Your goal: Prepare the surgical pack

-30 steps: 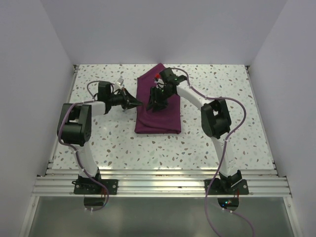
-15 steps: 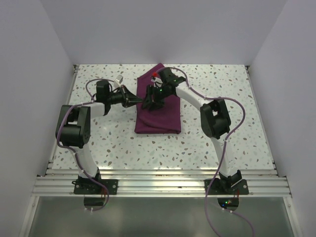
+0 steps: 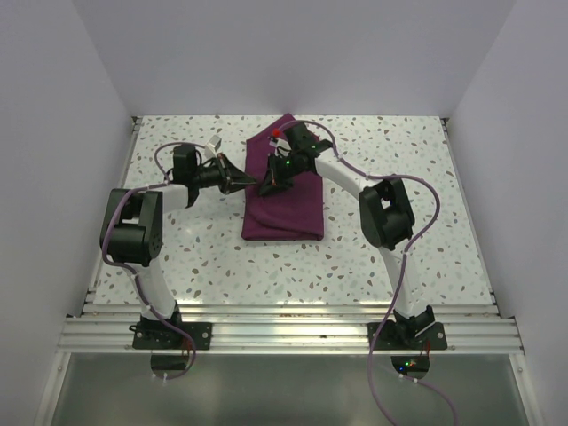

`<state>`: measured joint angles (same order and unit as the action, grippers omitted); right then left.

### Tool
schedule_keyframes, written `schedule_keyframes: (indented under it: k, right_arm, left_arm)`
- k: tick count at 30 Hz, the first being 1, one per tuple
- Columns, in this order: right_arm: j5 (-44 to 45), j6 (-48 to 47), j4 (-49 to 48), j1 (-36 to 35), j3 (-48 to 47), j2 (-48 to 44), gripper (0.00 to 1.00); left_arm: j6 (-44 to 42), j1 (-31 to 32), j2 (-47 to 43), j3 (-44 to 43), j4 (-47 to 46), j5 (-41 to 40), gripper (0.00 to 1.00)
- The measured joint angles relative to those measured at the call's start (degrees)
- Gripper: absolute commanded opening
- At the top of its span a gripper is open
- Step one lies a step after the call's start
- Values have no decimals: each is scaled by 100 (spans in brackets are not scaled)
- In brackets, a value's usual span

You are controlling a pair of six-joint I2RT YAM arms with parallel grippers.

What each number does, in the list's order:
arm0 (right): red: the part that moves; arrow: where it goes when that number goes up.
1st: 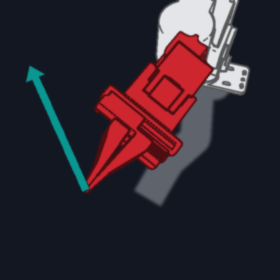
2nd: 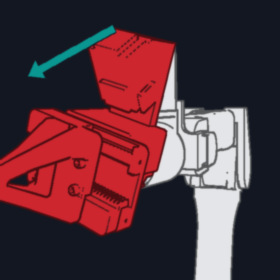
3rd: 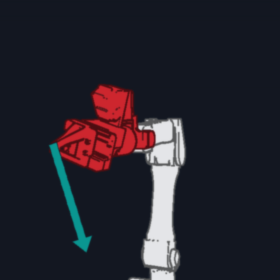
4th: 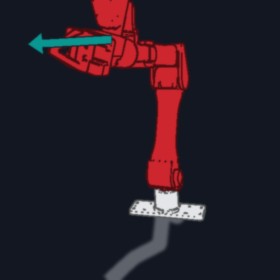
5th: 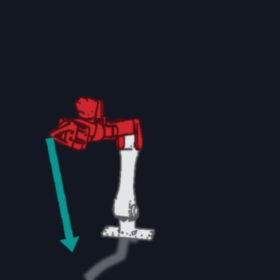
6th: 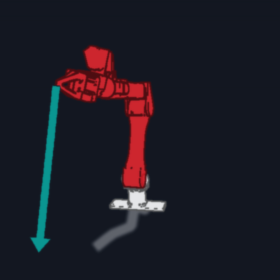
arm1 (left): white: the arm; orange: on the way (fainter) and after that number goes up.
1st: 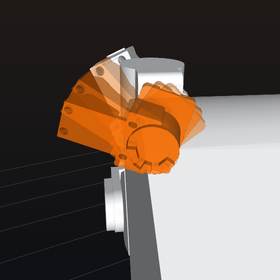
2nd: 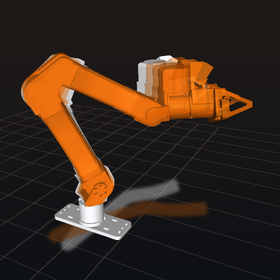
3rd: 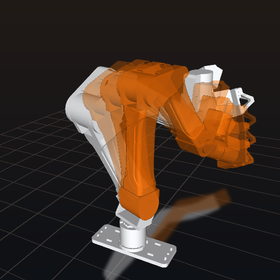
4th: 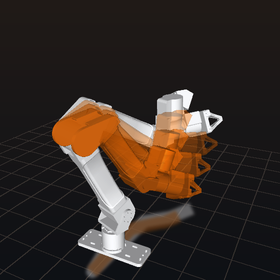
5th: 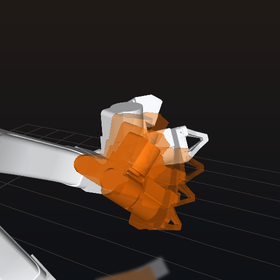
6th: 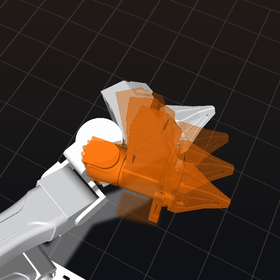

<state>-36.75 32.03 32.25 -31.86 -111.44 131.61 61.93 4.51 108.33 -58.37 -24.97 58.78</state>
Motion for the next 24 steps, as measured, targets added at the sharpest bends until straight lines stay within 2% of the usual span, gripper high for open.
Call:
schedule_keyframes:
  k: [3, 4, 5, 6, 7, 10, 16, 24]
  right_arm:
    - [37, -28, 42, 0, 0, 0, 0]
    - [81, -55, 70, -2, 0, 0, 0]
    - [129, -81, 105, -2, 0, 0, 0]
    - [157, -114, 140, -2, 2, 0, 0]
    - [177, -146, 179, -2, 4, 0, 0]
    - [251, -236, 317, 0, 4, -4, 0]
    - [306, -350, 566, 4, 0, -24, 0]
    - [315, -352, 916, 4, -455, -26, 0]
  left_arm:
    - [-72, -7, 0, 0, 103, -7, 18]
    - [-146, -15, 0, -2, 184, -11, 27]
    - [-229, -28, 0, -11, 282, -28, 29]
    - [-356, -42, 0, -55, 501, -63, 33]
    - [-503, -59, 0, -140, 780, -109, 42]
    - [-1104, -103, 0, -566, 1711, -415, 51]
    - [-2057, -118, -184, -1268, 3161, -1215, 57]
    - [-2828, 17, -702, -1703, 4138, -1941, 62]
